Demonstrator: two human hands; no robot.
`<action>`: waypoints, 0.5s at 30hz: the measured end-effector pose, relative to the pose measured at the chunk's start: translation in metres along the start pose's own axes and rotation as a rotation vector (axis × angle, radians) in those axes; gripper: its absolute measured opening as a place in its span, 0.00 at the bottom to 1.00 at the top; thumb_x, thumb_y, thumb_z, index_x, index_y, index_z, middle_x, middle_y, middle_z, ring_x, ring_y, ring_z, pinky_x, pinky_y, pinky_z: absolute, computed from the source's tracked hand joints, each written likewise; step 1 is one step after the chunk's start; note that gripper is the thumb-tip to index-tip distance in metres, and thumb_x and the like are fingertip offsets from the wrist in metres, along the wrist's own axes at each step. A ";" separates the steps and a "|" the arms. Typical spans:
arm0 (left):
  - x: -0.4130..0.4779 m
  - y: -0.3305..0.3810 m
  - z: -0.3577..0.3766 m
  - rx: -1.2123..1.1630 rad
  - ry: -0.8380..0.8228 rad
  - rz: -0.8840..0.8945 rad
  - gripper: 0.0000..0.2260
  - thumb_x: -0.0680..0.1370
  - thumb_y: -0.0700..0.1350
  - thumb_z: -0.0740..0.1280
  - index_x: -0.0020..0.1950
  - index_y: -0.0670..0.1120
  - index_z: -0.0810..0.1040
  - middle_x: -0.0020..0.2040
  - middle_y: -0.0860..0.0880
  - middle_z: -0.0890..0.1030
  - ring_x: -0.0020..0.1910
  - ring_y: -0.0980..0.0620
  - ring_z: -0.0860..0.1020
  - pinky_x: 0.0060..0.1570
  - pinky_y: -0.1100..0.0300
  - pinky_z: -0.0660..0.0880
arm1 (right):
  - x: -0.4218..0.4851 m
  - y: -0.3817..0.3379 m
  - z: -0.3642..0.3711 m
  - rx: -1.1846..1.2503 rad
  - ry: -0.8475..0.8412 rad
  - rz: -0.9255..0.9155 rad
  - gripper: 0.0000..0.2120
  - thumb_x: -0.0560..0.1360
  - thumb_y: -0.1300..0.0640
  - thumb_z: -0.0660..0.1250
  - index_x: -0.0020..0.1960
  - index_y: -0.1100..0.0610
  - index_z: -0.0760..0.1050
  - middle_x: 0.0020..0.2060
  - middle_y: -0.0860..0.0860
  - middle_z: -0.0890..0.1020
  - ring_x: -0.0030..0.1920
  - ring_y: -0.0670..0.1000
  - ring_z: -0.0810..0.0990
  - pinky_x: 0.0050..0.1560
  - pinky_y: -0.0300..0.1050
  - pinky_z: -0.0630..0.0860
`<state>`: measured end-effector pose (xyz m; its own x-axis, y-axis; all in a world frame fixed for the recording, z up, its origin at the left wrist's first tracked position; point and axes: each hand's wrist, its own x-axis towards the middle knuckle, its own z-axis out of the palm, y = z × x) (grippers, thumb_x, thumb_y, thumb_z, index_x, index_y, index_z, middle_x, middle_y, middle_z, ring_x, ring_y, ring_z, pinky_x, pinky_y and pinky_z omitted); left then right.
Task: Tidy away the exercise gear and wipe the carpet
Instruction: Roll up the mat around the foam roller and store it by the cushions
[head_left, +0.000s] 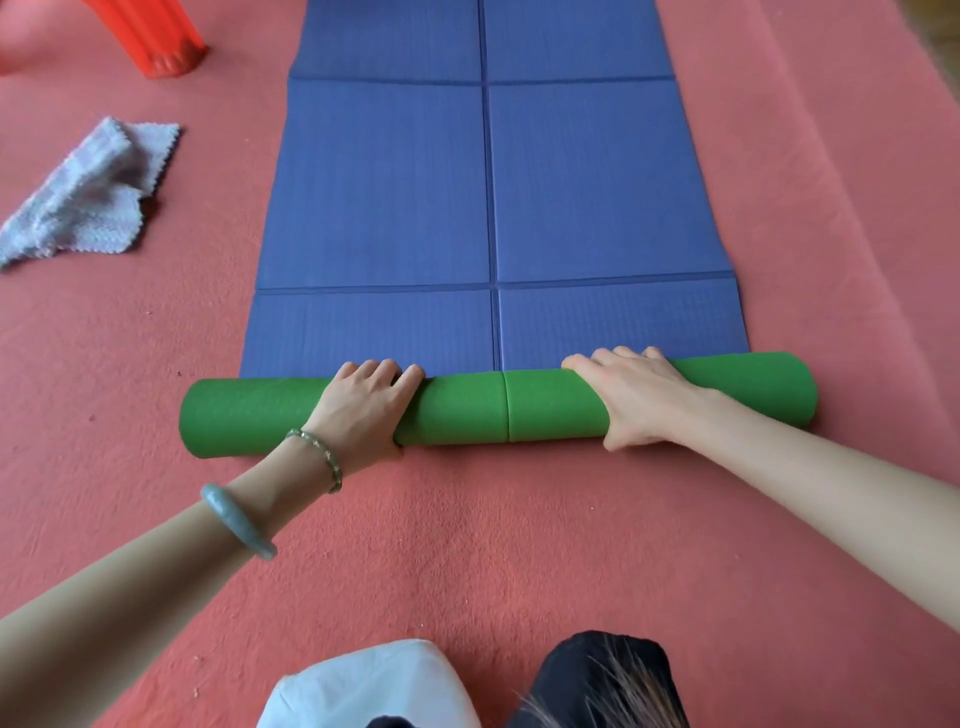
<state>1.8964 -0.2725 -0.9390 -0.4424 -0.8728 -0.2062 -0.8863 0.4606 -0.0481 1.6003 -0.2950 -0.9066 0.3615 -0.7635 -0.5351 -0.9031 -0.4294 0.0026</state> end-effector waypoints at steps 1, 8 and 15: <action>-0.010 0.004 0.002 -0.007 0.004 0.019 0.37 0.46 0.52 0.78 0.53 0.45 0.75 0.40 0.47 0.77 0.36 0.44 0.77 0.36 0.53 0.73 | -0.008 -0.003 0.004 -0.011 -0.022 -0.016 0.42 0.62 0.50 0.74 0.70 0.49 0.56 0.55 0.49 0.72 0.57 0.53 0.71 0.54 0.52 0.67; -0.038 0.015 -0.004 -0.011 -0.214 0.138 0.36 0.54 0.58 0.74 0.59 0.49 0.69 0.47 0.50 0.76 0.45 0.49 0.77 0.44 0.56 0.73 | -0.032 -0.015 0.024 0.100 -0.172 -0.077 0.43 0.62 0.48 0.74 0.71 0.47 0.55 0.57 0.48 0.70 0.59 0.52 0.69 0.55 0.52 0.67; 0.013 -0.007 -0.026 -0.337 -0.703 0.072 0.36 0.59 0.55 0.78 0.61 0.52 0.64 0.53 0.51 0.72 0.52 0.51 0.73 0.51 0.51 0.74 | -0.037 -0.026 0.028 -0.027 0.069 -0.043 0.52 0.61 0.47 0.75 0.76 0.50 0.47 0.65 0.51 0.63 0.65 0.54 0.66 0.65 0.53 0.64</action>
<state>1.8938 -0.2910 -0.9160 -0.4097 -0.4837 -0.7735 -0.9022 0.3403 0.2650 1.6035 -0.2420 -0.9110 0.4161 -0.7752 -0.4753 -0.8802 -0.4746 0.0036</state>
